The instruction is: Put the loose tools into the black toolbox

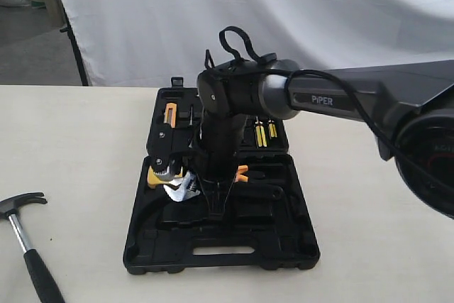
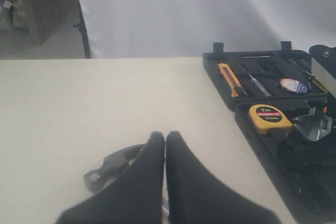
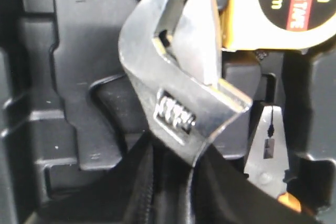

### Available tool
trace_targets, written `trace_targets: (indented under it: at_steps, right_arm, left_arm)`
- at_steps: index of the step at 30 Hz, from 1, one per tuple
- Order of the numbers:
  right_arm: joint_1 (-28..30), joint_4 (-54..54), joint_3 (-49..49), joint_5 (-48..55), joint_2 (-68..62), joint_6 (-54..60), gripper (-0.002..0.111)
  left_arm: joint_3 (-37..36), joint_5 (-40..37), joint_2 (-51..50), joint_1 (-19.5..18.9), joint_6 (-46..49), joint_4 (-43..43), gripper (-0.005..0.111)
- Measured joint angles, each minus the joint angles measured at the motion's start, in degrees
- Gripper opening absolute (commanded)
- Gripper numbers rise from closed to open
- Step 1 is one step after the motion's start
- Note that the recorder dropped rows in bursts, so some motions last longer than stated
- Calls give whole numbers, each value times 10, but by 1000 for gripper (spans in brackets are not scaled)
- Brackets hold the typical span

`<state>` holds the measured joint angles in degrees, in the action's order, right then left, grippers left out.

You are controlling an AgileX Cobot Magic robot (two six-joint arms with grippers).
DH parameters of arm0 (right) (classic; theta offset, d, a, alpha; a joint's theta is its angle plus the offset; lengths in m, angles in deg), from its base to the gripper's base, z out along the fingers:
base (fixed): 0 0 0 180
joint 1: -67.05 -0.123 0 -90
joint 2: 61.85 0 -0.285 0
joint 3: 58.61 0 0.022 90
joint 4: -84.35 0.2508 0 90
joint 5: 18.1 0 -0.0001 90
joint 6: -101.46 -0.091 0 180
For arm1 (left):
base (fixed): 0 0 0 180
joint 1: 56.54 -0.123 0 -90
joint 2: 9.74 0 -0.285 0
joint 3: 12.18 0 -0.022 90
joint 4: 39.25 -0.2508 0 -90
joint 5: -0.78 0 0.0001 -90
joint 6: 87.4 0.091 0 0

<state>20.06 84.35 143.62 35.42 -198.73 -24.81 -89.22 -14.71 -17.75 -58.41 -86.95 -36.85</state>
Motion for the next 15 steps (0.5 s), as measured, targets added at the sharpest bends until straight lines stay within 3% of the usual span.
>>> trace_targets:
  at_steps: [5,15]
  right_arm:
    - [-1,-20,0,0,0,-52,0]
    - [-46,-221,-15,-3,-7,-242,0]
  left_arm:
    - [0,0,0,0,0,0,1]
    - [0,0,0,0,0,0,1]
